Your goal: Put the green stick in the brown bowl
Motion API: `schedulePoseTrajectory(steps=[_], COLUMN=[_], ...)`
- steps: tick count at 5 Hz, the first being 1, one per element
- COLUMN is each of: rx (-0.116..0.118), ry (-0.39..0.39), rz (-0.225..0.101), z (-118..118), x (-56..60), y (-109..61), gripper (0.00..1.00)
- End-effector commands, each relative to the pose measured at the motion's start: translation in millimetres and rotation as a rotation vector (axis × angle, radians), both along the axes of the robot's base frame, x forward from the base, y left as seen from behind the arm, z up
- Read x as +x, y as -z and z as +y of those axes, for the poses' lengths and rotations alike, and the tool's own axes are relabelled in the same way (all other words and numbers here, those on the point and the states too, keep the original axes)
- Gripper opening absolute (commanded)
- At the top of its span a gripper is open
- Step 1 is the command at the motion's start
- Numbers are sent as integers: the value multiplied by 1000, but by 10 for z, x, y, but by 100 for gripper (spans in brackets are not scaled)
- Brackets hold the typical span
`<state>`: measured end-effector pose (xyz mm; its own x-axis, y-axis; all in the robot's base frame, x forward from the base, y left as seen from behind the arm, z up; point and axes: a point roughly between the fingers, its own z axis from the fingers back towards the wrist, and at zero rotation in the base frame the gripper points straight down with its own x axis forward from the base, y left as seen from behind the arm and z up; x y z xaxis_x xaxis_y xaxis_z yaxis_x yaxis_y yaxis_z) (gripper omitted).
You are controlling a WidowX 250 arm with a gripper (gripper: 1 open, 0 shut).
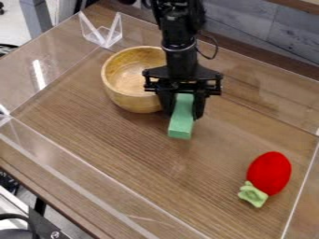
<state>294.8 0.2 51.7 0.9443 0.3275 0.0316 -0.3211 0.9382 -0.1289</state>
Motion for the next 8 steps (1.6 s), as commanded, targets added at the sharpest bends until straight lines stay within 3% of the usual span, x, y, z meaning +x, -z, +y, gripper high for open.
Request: schedulePoseTrajectory(steps=[1, 3, 5, 7, 8], rx=[1, 1, 3, 4, 4], ry=[11, 140, 146, 131, 95], rz=[-32, -32, -30, -29, -29], z=[-73, -205, -173, -64, 0], x=[60, 121, 106, 65, 29], y=[-57, -227, -165, 158, 68], gripper=[0, 0, 0, 0, 0])
